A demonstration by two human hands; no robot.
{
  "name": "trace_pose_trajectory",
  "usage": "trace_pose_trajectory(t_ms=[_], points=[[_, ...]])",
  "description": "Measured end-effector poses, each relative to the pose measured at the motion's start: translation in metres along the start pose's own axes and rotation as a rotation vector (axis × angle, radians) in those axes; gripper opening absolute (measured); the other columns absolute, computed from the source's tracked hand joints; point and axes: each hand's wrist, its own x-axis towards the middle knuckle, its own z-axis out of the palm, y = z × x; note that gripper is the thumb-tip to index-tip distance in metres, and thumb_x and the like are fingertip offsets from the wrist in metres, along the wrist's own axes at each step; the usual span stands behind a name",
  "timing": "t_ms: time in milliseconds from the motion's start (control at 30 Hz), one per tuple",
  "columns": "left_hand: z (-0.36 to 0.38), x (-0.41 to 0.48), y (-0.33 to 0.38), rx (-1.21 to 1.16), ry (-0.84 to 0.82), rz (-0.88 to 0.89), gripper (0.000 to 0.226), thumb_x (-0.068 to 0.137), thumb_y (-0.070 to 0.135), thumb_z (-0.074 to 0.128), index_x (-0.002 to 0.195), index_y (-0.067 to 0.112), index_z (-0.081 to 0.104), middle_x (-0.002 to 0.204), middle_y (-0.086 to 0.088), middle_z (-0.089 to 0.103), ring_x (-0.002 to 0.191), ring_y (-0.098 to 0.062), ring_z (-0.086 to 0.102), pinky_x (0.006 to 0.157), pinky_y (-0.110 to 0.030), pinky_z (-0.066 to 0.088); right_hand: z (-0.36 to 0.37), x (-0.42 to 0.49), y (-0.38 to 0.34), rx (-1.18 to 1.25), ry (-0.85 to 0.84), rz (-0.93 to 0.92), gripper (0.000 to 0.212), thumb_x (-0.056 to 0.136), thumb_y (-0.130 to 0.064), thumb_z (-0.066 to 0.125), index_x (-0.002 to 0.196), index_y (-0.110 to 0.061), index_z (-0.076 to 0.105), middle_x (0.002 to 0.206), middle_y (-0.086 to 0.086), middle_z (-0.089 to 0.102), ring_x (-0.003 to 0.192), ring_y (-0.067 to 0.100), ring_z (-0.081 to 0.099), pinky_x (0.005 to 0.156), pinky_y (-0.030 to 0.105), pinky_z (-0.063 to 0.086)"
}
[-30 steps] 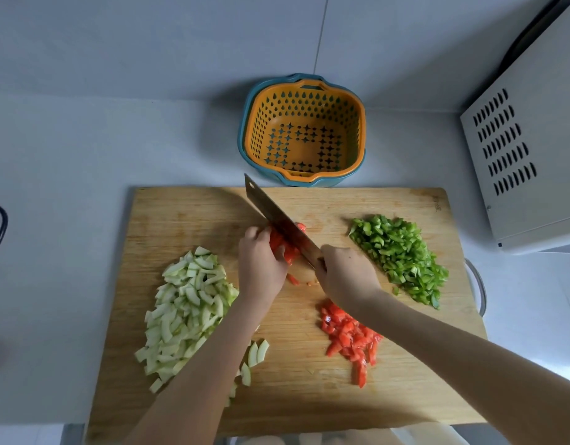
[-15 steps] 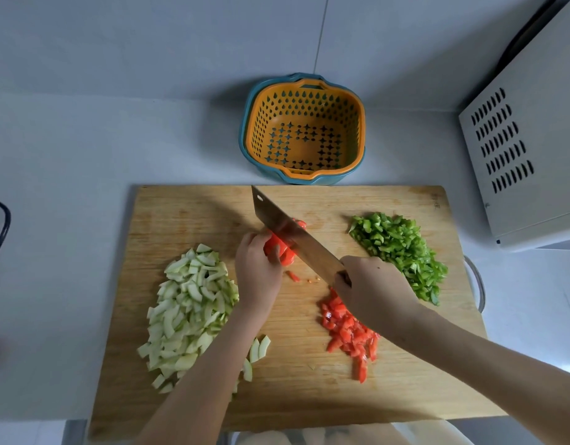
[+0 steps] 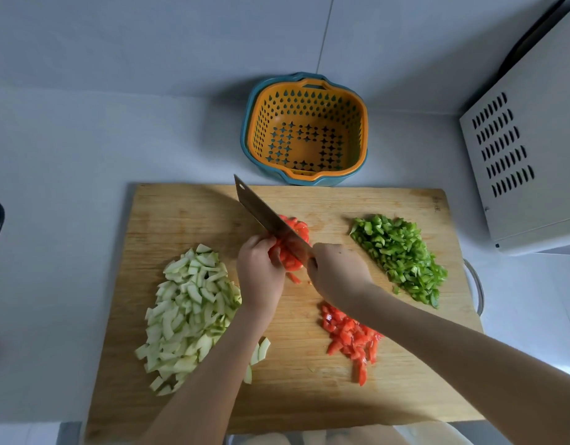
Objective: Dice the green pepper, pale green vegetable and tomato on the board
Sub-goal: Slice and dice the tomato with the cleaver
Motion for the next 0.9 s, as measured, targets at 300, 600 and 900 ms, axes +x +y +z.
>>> trace_pose_trajectory(t_ms=[300, 600, 900], points=[[-0.008, -0.005, -0.004, -0.035, -0.022, -0.008, 0.021, 0.083, 0.0, 0.063, 0.103, 0.004, 0.07, 0.093, -0.008, 0.068, 0.083, -0.019, 0.063, 0.073, -0.023, 0.048, -0.007, -0.016, 0.012, 0.169, 0.131, -0.052, 0.024, 0.094, -0.022, 0.043, 0.072, -0.012, 0.045, 0.061, 0.002, 0.047, 0.06, 0.027, 0.051, 0.047, 0.03, 0.032], [-0.004, -0.006, -0.006, -0.005, -0.006, -0.078, 0.007, 0.081, 0.001, 0.067, 0.084, 0.005, 0.072, 0.08, -0.007, 0.066, 0.071, -0.016, 0.06, 0.066, -0.018, 0.04, -0.008, -0.043, 0.021, -0.045, -0.026, -0.02, 0.037, 0.096, -0.021, 0.039, 0.061, -0.023, 0.027, 0.059, -0.006, 0.039, 0.049, 0.01, 0.035, 0.042, 0.024, 0.021], [0.001, -0.007, -0.003, 0.053, 0.003, -0.038, 0.007, 0.076, -0.003, 0.07, 0.077, 0.003, 0.073, 0.074, -0.009, 0.068, 0.07, -0.022, 0.063, 0.064, -0.02, 0.038, 0.007, -0.028, 0.017, -0.086, -0.037, -0.013, 0.023, 0.096, -0.014, 0.037, 0.074, -0.016, 0.037, 0.062, -0.004, 0.039, 0.054, 0.016, 0.041, 0.043, 0.026, 0.025]])
